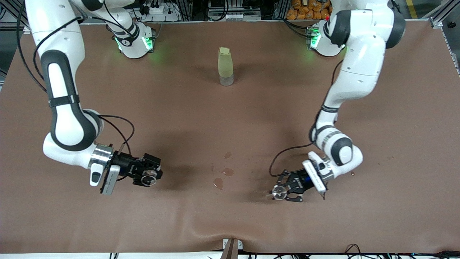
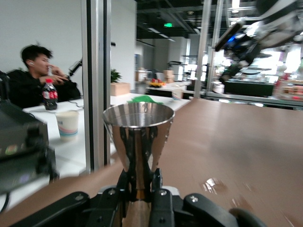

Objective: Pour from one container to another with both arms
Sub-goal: 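Lower the beaker with the right gripper while the left gripper lowers the jigger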

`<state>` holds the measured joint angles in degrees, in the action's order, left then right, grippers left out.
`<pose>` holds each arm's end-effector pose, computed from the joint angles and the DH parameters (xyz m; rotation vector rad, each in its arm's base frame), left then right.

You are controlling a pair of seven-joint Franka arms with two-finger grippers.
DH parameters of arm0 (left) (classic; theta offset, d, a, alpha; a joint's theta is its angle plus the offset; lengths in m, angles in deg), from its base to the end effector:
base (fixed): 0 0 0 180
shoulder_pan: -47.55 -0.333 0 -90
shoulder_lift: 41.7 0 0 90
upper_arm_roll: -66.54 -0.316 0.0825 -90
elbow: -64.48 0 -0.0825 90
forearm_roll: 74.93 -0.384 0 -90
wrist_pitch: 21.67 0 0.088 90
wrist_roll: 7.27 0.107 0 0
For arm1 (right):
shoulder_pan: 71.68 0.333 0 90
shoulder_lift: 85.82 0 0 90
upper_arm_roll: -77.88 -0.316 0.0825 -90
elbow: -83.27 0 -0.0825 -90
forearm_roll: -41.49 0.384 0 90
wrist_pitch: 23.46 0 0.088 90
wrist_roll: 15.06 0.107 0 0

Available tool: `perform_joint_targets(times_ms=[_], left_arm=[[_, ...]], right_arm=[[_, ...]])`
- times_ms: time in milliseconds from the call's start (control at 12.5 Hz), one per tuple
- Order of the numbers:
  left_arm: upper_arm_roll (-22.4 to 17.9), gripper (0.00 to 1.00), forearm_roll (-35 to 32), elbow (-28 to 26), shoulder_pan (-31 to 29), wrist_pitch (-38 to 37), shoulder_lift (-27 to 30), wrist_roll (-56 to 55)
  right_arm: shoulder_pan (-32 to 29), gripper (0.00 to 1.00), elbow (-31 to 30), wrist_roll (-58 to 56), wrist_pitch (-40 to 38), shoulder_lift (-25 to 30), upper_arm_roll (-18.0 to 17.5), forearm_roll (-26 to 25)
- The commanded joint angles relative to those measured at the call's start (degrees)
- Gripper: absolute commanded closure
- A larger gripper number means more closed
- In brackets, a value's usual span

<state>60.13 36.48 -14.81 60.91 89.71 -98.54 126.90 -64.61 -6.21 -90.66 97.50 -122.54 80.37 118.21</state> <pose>0.7188 -0.1708 0.1441 1.5724 -1.0407 1.3652 0.7060 0.1070 0.2902 -2.0555 -0.6218 -0.6660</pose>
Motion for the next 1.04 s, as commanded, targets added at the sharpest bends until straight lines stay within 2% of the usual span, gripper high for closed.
perform_joint_targets(times_ms=[0,159,399,478,638,957], left_arm=[[0.7,1.00,-11.4,-3.8,-8.6,-11.6,1.5,1.8],[0.7,1.00,-19.4,-4.5,-14.0,-19.2,1.5,1.4],[0.7,1.00,-32.3,-5.2,-22.0,-26.3,1.6,3.1],[1.0,1.00,-34.8,-5.7,-23.4,-28.0,1.6,4.7],[0.9,1.00,-35.6,-7.9,-25.7,-30.2,1.6,7.2],[1.0,1.00,-41.9,-7.9,-29.4,-31.4,1.5,8.2]], right_arm=[[-4.3,1.00,1.1,-11.4,-0.4,-2.2,-1.0,-3.2],[-6.8,1.00,1.1,-20.2,-0.3,-3.3,-1.0,-3.7],[-11.8,1.00,1.9,-35.5,-0.3,-7.5,-1.1,-2.9],[-13.5,1.00,2.6,-39.0,-0.6,-9.0,-1.2,-2.8],[-16.4,1.00,4.0,-44.6,-0.7,-12.0,-1.3,-1.8],[-21.0,1.00,9.8,-58.1,-0.7,-19.6,-1.3,-0.5]])
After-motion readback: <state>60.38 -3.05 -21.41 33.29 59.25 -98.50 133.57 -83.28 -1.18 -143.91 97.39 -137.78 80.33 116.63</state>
